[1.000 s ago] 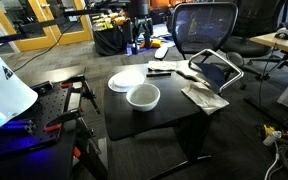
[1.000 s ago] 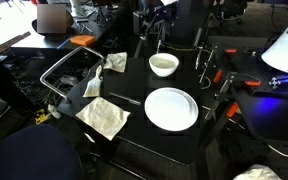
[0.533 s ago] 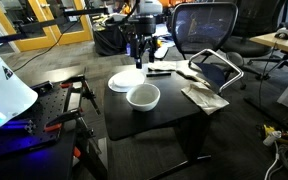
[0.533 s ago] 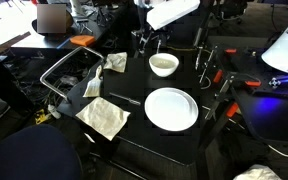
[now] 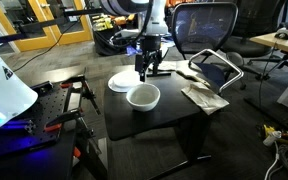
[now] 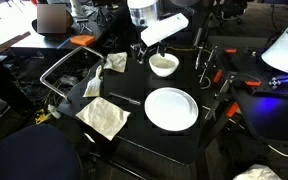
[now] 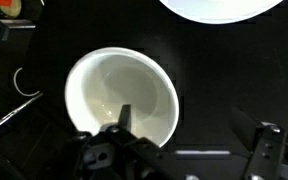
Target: Move the white bowl backwards, put the pen inside the white bowl
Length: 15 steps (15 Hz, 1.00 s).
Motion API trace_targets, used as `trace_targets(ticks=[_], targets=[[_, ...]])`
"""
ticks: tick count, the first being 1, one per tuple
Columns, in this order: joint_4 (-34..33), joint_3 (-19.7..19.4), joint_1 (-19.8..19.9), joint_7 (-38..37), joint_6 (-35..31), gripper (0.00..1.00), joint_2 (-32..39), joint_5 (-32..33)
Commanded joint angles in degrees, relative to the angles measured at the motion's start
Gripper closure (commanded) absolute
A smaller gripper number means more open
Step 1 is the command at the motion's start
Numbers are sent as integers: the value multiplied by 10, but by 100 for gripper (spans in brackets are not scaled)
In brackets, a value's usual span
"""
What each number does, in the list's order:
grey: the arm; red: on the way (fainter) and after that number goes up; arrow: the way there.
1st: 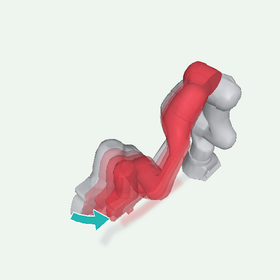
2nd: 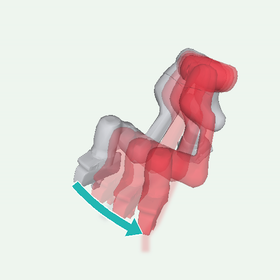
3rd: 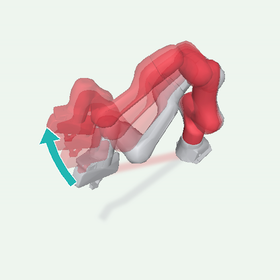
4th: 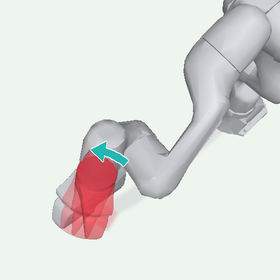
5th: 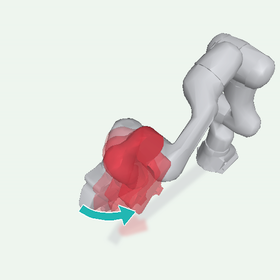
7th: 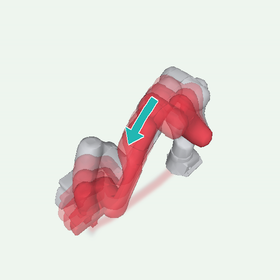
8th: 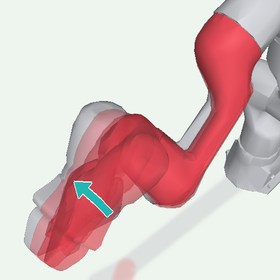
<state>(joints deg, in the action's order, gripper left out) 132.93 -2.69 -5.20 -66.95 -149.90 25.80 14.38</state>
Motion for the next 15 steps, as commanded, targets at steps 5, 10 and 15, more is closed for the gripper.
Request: trace_targets(ticks=[5,10,15], targets=[[-43,-30,-15,39,-4,0,53,-50],[-61,-36,-18,47,-1,0,80,-68],[-72,-41,-21,47,1,27,100,-81]])
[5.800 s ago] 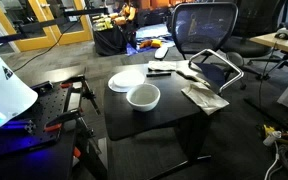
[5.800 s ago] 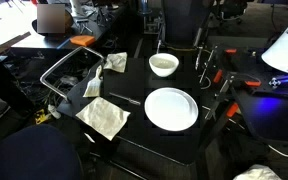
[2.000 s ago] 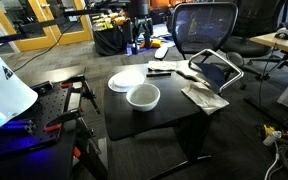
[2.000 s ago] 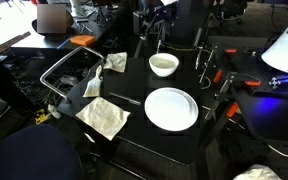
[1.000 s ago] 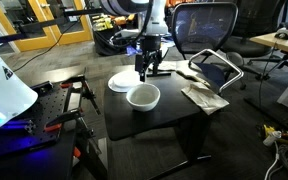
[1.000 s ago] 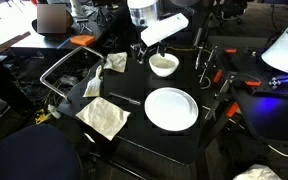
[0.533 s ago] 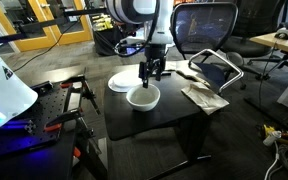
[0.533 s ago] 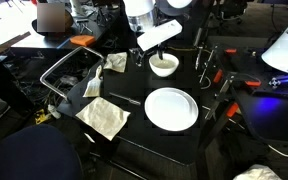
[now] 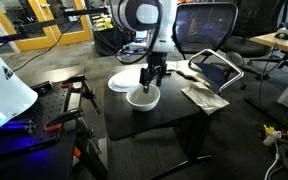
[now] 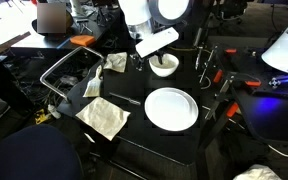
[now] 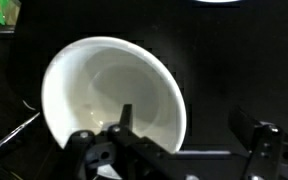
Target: Move the white bowl backwards, put the pen inside the white bowl
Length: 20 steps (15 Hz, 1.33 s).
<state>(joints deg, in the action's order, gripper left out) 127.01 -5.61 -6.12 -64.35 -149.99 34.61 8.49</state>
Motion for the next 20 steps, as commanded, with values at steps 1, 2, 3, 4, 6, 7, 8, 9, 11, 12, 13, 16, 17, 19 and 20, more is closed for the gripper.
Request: trace_targets(ticks=[1,2,3,4,6,7,8,9,11,12,13,16,17,19,20], targets=[[-14,-13,-12,20,2,32,14,-24],[-15,-14,-13,20,3,42,16,-27],[-16,-15,-14,20,3,49,17,-28],[-16,-15,-15,20,3,58,17,-29],[-16,-16,-16,20,4,71,17,-30],[-16,-17,-16,20,4,80,17,-30],[-16,-17,-16,19,4,87,16,-30],[-15,-18,-17,19,4,95,15,-29],[-14,-19,-19,19,4,100,12,-27],[-13,-18,-19,19,3,100,9,-27],[-13,-17,-20,21,2,97,5,-27],[-17,-17,-26,20,1,97,-4,-24],[-21,-17,-29,20,1,97,-6,-23],[-33,-17,-37,19,5,97,-9,-20],[-43,-17,-41,18,9,97,-9,-19]])
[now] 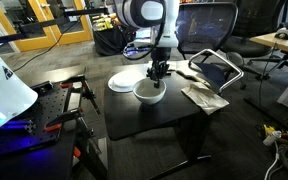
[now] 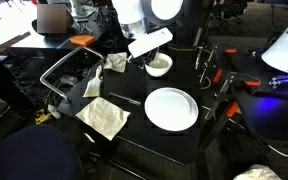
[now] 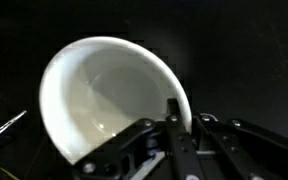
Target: Move the white bowl backwards, put the pen inside the white bowl
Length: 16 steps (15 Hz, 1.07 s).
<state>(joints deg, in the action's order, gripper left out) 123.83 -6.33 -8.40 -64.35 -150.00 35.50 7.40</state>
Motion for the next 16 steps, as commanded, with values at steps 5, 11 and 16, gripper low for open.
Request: trace_targets(ticks=[5,11,16], targets=[[-65,-6,-33,20,26,97,-7,-6],[-134,2,-37,34,58,97,14,-9],[-180,11,-35,63,84,97,38,-13]])
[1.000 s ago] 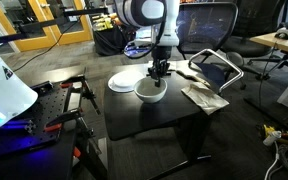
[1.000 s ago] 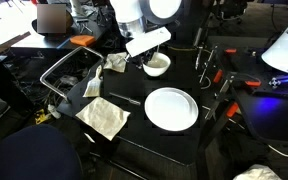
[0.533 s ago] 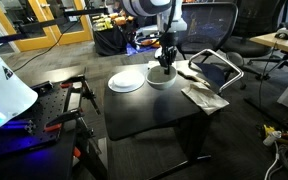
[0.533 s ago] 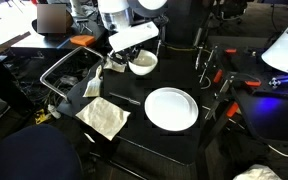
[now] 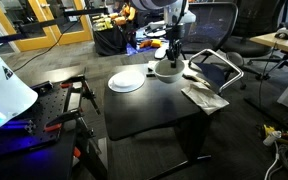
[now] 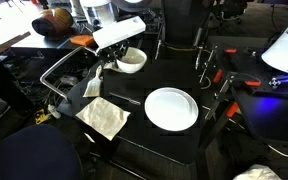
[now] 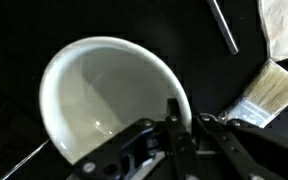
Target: Move the white bowl backwards, put the pen inside the white bowl
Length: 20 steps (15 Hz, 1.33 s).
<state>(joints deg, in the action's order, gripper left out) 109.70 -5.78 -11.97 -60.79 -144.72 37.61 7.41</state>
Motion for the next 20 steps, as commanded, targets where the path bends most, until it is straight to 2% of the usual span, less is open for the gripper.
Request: trace_targets(ticks=[1,8,20], targets=[[-46,7,-1,31,33,97,21,-14],[-83,12,-9,44,39,97,55,-16],[-106,15,-14,47,50,97,89,-18]])
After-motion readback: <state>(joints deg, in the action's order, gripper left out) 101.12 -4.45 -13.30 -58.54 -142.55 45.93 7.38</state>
